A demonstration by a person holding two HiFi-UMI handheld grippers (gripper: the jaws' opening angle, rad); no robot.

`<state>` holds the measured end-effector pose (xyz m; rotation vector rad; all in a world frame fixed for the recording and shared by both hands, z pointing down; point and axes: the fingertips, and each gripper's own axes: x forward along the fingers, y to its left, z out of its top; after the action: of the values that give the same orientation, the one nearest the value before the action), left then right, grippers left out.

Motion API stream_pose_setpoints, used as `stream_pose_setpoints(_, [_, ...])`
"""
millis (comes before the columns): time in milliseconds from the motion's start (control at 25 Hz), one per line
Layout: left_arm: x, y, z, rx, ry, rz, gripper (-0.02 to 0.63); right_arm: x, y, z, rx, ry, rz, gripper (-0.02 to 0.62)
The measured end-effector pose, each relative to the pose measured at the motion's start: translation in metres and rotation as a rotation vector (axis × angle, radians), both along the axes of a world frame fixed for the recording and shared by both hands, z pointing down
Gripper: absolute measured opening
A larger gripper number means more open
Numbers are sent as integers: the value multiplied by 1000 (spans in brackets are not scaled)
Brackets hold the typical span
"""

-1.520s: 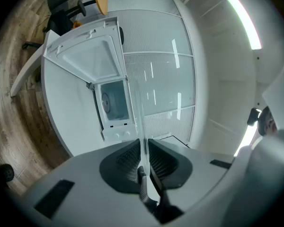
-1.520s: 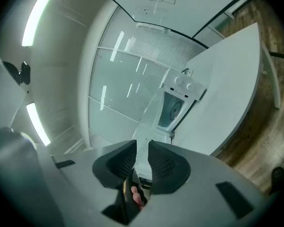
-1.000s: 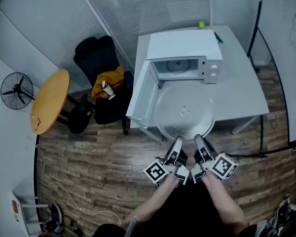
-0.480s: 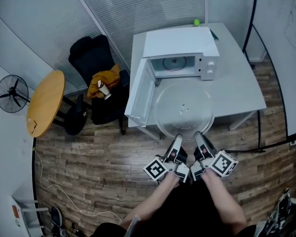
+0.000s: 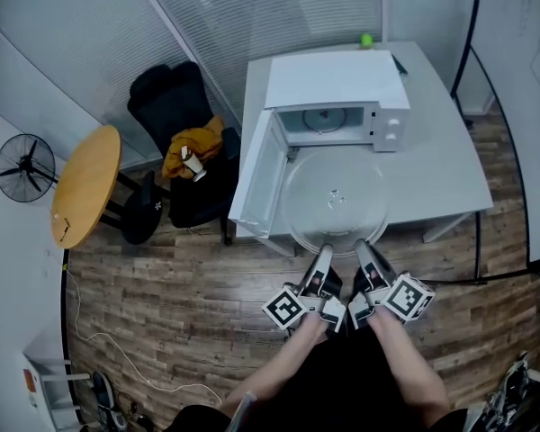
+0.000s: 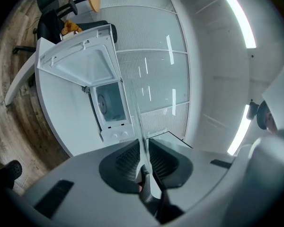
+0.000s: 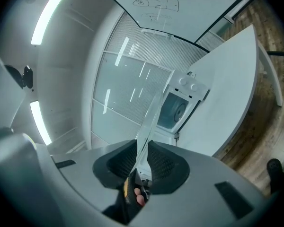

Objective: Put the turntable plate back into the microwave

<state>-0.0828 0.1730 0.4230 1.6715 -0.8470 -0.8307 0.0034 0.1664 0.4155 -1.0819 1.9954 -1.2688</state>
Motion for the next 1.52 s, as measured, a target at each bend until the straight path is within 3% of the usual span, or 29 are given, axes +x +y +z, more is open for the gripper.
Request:
stream_pose_setpoints(1000, [26, -124, 19, -54, -51, -133, 52, 23, -136, 26, -64, 12, -143, 84])
stream_pose_setpoints(1520, [11, -158, 49, -119, -78, -159, 61, 7, -173, 53, -109, 38, -183, 87])
